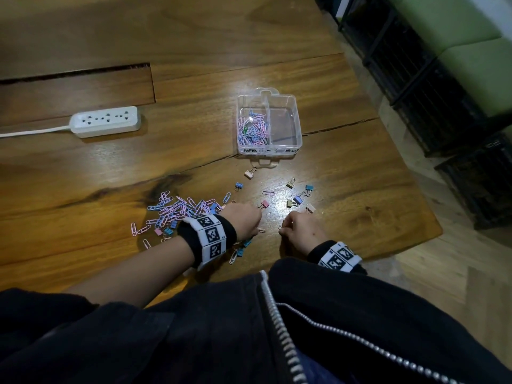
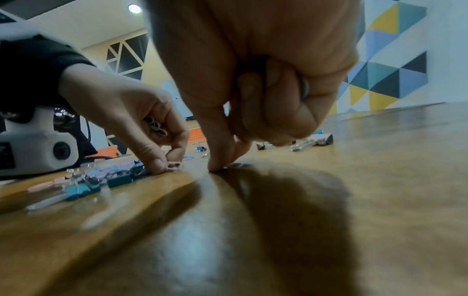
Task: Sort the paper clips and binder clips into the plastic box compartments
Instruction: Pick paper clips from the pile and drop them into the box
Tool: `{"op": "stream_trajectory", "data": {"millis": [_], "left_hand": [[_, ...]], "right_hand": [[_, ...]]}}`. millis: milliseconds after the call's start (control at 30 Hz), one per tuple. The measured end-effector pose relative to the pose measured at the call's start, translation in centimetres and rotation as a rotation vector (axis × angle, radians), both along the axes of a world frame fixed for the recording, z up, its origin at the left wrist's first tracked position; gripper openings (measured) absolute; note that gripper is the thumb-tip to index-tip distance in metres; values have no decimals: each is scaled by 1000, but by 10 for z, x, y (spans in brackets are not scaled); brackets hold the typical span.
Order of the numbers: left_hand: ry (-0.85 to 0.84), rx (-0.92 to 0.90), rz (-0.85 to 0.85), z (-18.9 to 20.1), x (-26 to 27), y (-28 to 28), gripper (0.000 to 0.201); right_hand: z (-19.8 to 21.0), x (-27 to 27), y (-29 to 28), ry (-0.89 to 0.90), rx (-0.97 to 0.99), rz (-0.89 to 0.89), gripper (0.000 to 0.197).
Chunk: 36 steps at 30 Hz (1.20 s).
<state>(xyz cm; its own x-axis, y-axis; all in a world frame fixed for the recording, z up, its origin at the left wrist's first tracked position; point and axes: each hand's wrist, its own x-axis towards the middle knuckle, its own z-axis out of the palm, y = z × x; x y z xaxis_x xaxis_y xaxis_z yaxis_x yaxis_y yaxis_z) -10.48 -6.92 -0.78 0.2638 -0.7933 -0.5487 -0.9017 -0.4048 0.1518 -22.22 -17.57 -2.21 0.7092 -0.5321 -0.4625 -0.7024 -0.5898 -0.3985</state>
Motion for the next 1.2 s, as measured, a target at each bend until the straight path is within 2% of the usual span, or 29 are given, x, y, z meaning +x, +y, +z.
{"op": "stream_trajectory", "data": {"millis": [233,300,367,433,500,533,600,667,767,867,967,1033,1133,1200], "left_hand": [[0,37,-100,0,1,-3,29],[-9,28,-99,0,1,-4,29],[56,-28,-13,0,5,-3,24],[263,-142,198,1,12,0,27],[691,-286,566,2,23,4,34],[927,-349,746,3,29,6,34],[1305,-456,964,10,40,10,32],[1491,-567,1038,16,48,11,28],[1621,-650,1106,24,59,6,40],[1561,-612,1186,27,70,-7,40],[1414,-517,1288,34,84,-28,33],[1400,-513,1382,43,96,-44,26],[1487,-614,1502,57,112,-68,16],[1437,-662,1538,64,118,-82,13]], "right_hand": [[-2,1,-4,77,81,124,20],[-3,6,-7,14,125,89,21],[0,12,-11,-83,228,-10,16],[5,17,-17,-206,543,-231,20],[12,22,-24,-335,923,-450,23],[15,25,-28,-376,1043,-510,22],[18,33,-33,-407,1140,-541,18],[20,43,-37,-397,1104,-513,17],[19,59,-41,-334,945,-437,23],[16,73,-37,-232,609,-319,17],[11,78,-29,-126,215,-75,13],[8,78,-28,-36,18,80,17],[7,80,-28,7,-72,188,16],[7,81,-25,25,-74,233,15]]}}
